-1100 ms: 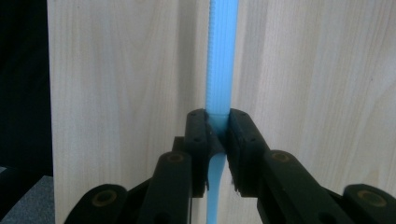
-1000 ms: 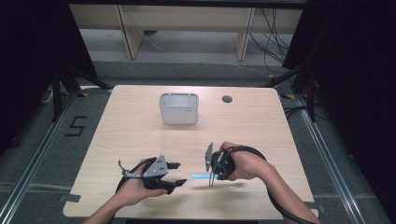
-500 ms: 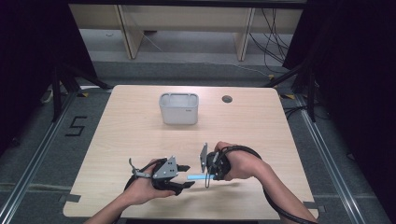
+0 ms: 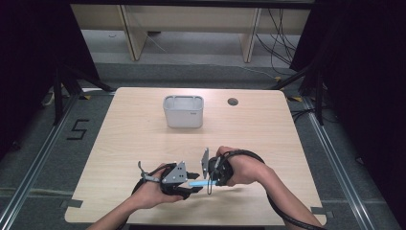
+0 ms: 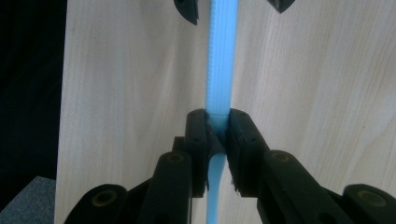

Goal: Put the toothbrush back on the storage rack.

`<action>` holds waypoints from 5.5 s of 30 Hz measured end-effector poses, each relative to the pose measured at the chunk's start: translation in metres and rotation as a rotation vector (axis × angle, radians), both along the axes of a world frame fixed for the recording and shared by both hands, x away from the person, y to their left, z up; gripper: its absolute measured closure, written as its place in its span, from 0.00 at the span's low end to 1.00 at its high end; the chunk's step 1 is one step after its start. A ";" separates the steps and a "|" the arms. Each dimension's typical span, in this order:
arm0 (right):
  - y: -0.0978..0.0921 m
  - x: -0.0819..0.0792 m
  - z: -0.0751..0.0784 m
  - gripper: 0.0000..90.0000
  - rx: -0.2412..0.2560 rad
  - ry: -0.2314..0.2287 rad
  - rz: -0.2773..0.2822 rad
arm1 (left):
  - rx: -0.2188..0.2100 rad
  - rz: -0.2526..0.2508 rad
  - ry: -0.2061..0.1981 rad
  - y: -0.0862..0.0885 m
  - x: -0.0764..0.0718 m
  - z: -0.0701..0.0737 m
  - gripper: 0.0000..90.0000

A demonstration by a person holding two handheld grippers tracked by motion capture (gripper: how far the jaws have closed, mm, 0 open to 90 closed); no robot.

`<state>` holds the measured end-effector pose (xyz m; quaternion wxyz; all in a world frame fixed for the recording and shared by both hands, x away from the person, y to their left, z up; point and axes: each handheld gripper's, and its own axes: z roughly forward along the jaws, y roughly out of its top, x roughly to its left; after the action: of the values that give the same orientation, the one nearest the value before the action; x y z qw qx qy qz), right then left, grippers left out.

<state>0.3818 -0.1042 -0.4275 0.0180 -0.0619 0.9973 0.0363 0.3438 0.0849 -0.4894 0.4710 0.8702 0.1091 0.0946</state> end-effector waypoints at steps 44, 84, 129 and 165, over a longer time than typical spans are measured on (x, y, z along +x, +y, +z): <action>-0.015 -0.005 0.025 0.63 0.284 -0.086 -0.208 | -0.041 0.036 -0.042 0.013 0.002 -0.003 0.87; -0.025 -0.005 -0.020 0.59 1.336 0.005 -0.807 | -0.489 0.496 -0.312 0.082 -0.004 0.005 0.87; -0.002 0.013 0.022 0.96 1.271 -0.190 -0.685 | -0.369 0.425 -0.198 0.048 -0.002 0.016 0.52; 0.008 0.001 0.023 0.96 1.283 -0.237 -0.677 | -0.390 0.445 -0.154 0.015 0.027 0.034 0.86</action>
<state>0.3831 -0.0957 -0.4042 0.1688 0.2685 0.7359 0.5982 0.3708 0.0997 -0.4554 0.6036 0.7085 0.2772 0.2385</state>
